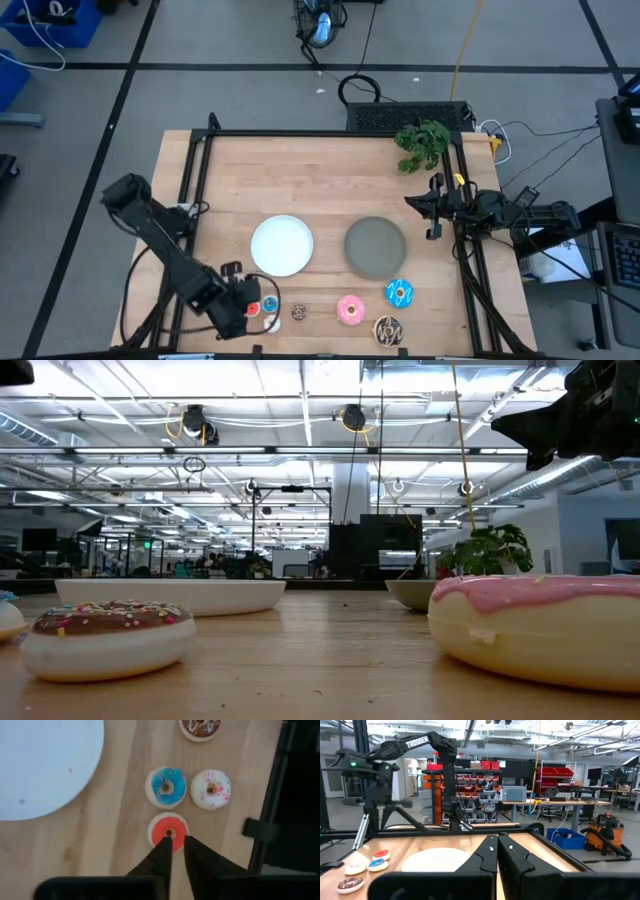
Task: Pick & Place donuts
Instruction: Put the small red donut on the white plate
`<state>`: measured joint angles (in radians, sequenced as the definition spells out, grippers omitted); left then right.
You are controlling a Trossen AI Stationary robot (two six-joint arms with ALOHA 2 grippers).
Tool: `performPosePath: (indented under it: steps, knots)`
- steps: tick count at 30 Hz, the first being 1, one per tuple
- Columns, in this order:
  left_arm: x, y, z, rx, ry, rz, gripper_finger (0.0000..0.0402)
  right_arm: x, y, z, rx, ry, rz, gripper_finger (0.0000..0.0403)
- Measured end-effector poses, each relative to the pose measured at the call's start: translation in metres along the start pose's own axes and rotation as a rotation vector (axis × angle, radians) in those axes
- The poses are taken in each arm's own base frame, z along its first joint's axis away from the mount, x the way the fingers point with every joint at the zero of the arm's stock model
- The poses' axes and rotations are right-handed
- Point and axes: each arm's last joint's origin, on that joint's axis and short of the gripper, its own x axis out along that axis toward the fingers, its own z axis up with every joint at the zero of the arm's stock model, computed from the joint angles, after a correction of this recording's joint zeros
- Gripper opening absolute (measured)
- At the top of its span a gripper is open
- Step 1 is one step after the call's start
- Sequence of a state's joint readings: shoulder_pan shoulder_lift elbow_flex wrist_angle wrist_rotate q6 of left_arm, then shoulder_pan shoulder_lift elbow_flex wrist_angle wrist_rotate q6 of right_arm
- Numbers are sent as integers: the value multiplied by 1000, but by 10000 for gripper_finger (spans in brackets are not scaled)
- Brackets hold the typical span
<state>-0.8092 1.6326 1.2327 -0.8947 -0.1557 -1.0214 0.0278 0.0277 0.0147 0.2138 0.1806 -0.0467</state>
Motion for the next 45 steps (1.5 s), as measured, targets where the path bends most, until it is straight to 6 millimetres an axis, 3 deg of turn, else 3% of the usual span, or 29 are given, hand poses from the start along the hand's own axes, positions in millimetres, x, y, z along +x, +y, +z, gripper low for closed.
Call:
performPosePath:
  steps: [7, 11, 19, 39, 45]
  knots:
    - [35, -24, -2, -14, 43, -92, 166, 0, 0, 1, 9, -8, -1, 0]
    - [46, -24, -5, -46, 93, -64, 192, 0, 0, 4, 15, -38, -1, 0]
    - [58, -25, -6, -73, 115, -34, 198, 0, 0, 7, 19, -73, -2, 0]
    - [57, -21, -12, -28, 108, 44, 198, -1, -1, 11, 28, -110, -4, 0]
    - [70, -24, -19, 27, 127, 79, 198, -1, -1, 10, 27, -102, -3, 0]
